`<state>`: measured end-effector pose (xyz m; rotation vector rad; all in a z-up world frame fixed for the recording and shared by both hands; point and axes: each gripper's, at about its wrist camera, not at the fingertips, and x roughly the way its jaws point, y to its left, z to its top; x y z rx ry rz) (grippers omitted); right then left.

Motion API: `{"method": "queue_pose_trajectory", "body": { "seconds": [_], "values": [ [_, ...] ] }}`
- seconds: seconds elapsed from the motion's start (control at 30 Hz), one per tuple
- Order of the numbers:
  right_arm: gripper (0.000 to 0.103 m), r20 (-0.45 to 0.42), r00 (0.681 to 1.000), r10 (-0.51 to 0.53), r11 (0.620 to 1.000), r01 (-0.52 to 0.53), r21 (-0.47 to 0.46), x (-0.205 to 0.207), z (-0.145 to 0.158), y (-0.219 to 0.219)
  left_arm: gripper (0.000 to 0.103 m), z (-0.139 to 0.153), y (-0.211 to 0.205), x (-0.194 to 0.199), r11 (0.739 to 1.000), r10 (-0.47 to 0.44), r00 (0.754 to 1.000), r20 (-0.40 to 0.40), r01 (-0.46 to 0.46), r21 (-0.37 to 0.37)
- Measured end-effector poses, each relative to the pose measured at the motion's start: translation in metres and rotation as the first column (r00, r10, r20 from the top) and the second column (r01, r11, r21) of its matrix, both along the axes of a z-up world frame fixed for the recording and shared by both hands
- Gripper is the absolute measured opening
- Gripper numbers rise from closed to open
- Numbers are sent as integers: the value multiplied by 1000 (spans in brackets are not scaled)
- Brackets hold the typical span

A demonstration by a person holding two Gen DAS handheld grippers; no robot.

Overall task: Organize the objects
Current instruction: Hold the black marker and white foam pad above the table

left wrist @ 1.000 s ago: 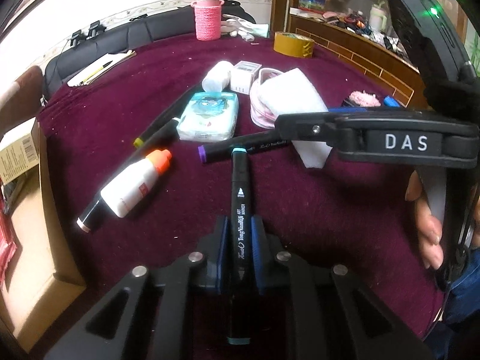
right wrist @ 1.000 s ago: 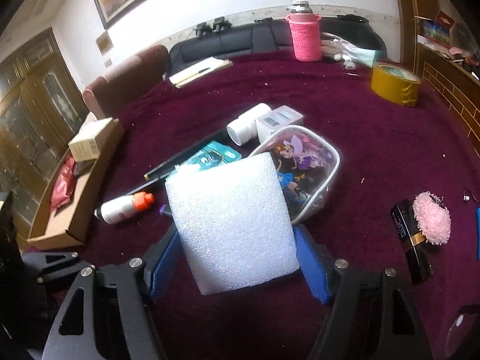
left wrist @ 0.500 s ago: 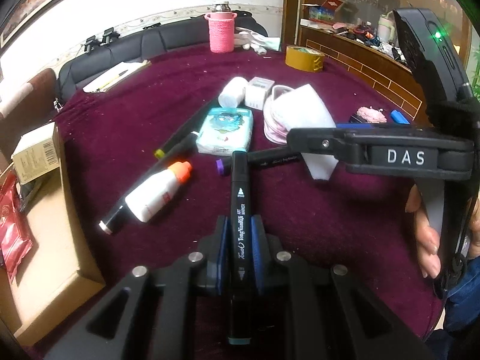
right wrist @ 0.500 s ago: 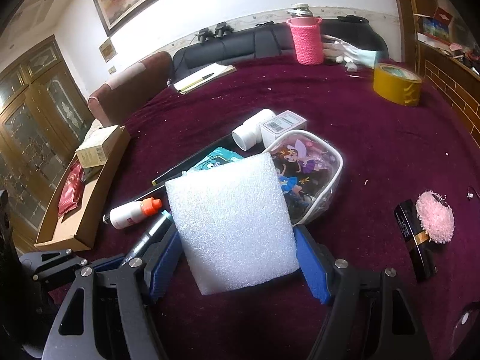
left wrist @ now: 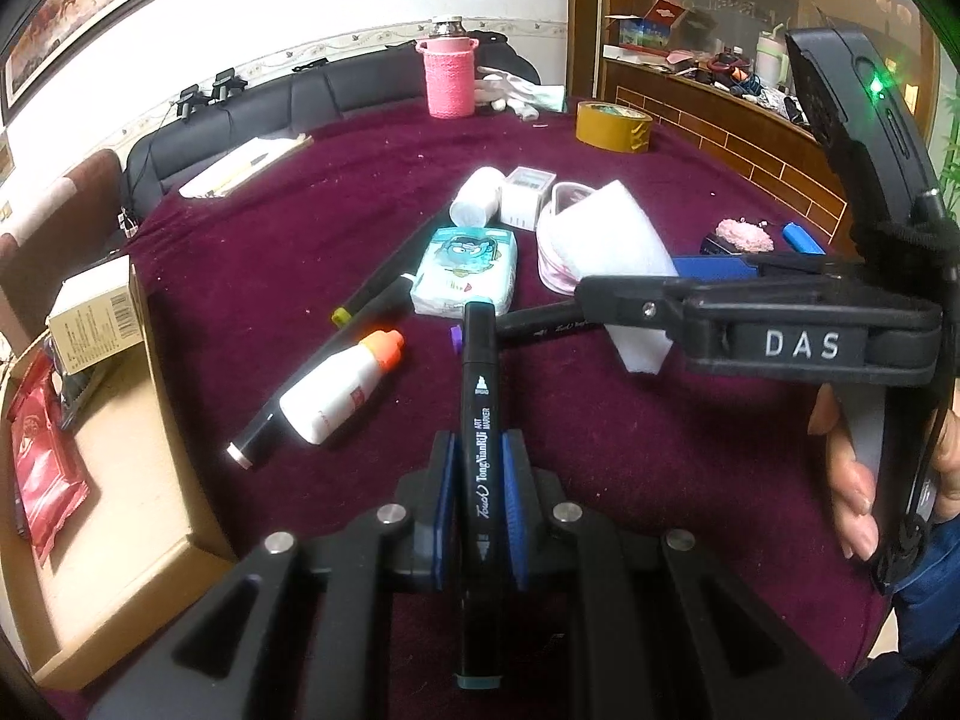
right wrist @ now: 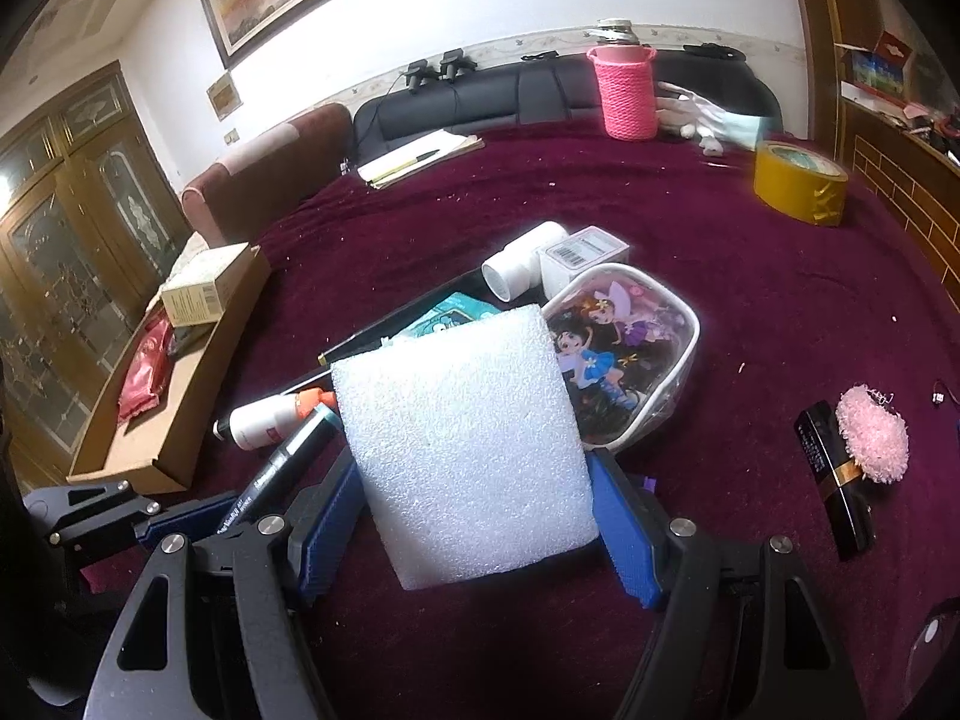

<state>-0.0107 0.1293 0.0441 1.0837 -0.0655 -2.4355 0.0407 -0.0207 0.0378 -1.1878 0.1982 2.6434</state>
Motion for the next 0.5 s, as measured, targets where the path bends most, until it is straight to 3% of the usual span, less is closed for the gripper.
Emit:
{"method": "queue_pose_trajectory", "body": {
  "seconds": [0.5],
  "values": [
    [79, 15, 1000, -12, 999, 13, -34, 0, -1, 5, 15, 5, -10, 4, 999, 19, 1000, -13, -19, 31]
  ]
}}
